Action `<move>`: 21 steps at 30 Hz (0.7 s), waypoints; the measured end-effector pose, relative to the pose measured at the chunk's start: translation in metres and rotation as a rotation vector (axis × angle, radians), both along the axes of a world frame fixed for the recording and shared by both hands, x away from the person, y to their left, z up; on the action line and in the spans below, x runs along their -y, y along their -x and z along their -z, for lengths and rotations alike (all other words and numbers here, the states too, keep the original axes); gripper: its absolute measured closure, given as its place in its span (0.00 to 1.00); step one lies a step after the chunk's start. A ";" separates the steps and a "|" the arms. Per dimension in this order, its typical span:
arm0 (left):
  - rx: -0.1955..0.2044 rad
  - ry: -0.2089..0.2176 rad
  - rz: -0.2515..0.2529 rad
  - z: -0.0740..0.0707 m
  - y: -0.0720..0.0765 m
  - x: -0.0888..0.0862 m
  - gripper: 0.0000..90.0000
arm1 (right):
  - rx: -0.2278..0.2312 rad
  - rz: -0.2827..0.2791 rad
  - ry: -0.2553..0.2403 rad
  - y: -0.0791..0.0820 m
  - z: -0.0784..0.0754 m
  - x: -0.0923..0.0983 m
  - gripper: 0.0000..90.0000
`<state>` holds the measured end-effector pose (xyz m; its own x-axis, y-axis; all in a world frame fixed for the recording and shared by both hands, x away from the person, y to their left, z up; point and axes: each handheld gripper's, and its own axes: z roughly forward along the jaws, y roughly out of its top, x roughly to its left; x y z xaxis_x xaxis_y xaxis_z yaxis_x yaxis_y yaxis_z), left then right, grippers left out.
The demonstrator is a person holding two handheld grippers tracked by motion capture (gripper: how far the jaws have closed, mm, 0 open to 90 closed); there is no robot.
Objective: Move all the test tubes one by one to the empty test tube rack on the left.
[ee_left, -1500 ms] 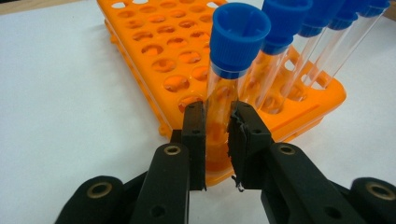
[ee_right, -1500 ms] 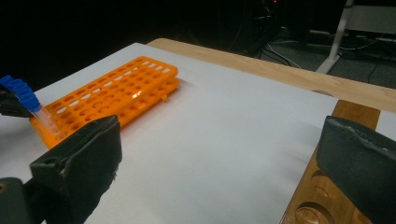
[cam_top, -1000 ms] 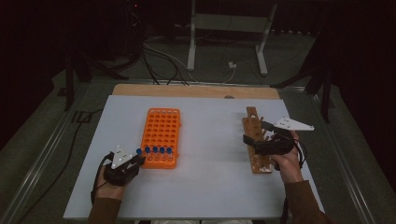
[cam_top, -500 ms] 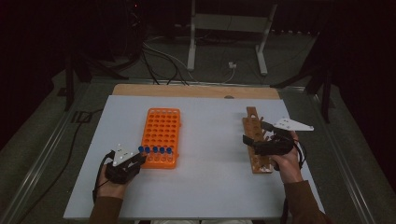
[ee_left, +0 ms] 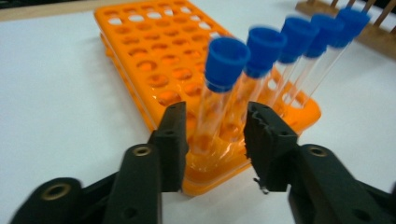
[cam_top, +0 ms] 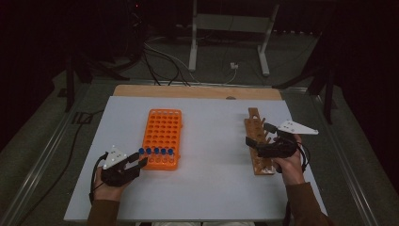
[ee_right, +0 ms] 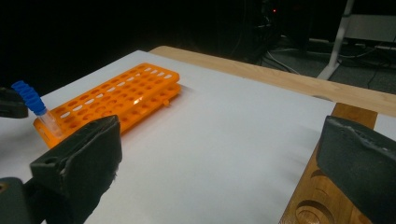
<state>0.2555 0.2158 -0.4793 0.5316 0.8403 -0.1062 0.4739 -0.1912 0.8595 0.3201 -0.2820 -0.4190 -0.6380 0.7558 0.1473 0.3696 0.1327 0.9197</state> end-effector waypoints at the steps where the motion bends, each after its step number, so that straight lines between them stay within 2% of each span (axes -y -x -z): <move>1: 0.006 0.017 0.000 -0.001 0.001 -0.002 0.64 | 0.002 0.001 -0.002 0.001 0.000 0.000 0.00; 6: 0.059 0.081 0.006 -0.009 0.004 -0.010 0.57 | 0.020 0.004 -0.016 0.005 0.001 0.002 0.00; 10: 0.111 0.110 -0.004 -0.016 0.006 -0.014 0.48 | 0.030 0.016 -0.025 0.010 0.006 0.004 0.00; 15: 0.166 0.126 -0.032 -0.022 0.007 -0.018 0.40 | 0.056 0.030 -0.042 0.018 0.009 0.006 0.00; 21: 0.200 0.135 -0.098 -0.025 0.007 -0.024 0.29 | 0.080 0.055 -0.047 0.026 0.018 0.010 0.00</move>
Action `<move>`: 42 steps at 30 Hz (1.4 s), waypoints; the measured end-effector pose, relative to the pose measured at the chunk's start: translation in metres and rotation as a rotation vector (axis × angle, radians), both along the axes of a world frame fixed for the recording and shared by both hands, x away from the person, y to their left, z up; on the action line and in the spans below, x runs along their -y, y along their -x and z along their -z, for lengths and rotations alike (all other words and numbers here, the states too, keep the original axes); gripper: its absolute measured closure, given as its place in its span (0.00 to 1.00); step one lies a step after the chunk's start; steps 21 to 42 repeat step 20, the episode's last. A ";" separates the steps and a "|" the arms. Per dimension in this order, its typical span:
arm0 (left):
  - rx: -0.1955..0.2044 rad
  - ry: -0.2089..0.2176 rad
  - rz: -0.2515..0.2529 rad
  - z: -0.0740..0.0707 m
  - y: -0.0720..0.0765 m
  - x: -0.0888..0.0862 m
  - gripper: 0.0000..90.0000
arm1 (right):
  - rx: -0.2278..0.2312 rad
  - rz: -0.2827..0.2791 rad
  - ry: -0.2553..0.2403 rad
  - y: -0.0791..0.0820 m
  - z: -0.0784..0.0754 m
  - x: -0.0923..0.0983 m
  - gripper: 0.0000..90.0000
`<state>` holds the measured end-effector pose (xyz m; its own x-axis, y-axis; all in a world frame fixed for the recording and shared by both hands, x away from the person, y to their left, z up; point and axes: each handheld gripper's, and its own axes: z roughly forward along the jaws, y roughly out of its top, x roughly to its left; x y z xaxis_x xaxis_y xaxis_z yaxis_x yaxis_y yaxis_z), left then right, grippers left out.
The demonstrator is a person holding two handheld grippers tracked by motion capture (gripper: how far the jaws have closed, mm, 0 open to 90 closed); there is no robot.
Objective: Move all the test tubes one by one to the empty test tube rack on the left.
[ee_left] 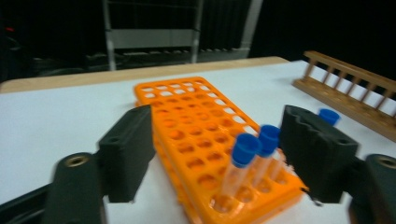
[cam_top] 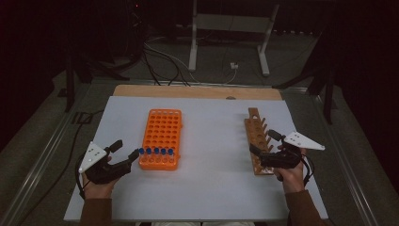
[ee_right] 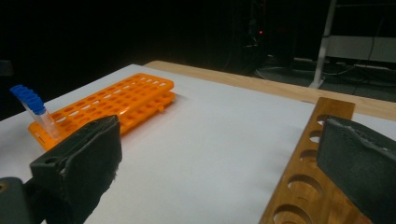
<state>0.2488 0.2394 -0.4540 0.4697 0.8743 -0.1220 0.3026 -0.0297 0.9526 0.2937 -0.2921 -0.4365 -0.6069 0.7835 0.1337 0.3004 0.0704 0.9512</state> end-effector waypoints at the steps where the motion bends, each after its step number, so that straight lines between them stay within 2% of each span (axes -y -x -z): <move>1: 0.004 0.002 -0.011 0.000 0.000 -0.001 0.29 | 0.002 0.001 -0.002 0.001 0.001 0.001 0.00; 7: 0.025 0.030 -0.070 -0.002 -0.002 -0.007 0.18 | 0.012 0.014 0.000 0.006 0.005 0.005 0.00; 11: 0.017 0.024 -0.103 -0.003 -0.006 -0.010 0.03 | 0.016 0.016 -0.002 0.007 0.007 0.003 0.00; 13: 0.016 0.018 -0.123 -0.003 -0.008 -0.012 0.01 | 0.019 0.022 0.002 0.007 0.008 0.003 0.00; 20: 0.003 0.024 -0.167 0.000 -0.008 -0.017 0.01 | 0.013 0.039 0.000 0.007 0.012 0.001 0.00; 42: 0.003 0.024 -0.167 0.000 -0.008 -0.017 0.01 | 0.013 0.039 0.000 0.007 0.012 0.001 0.00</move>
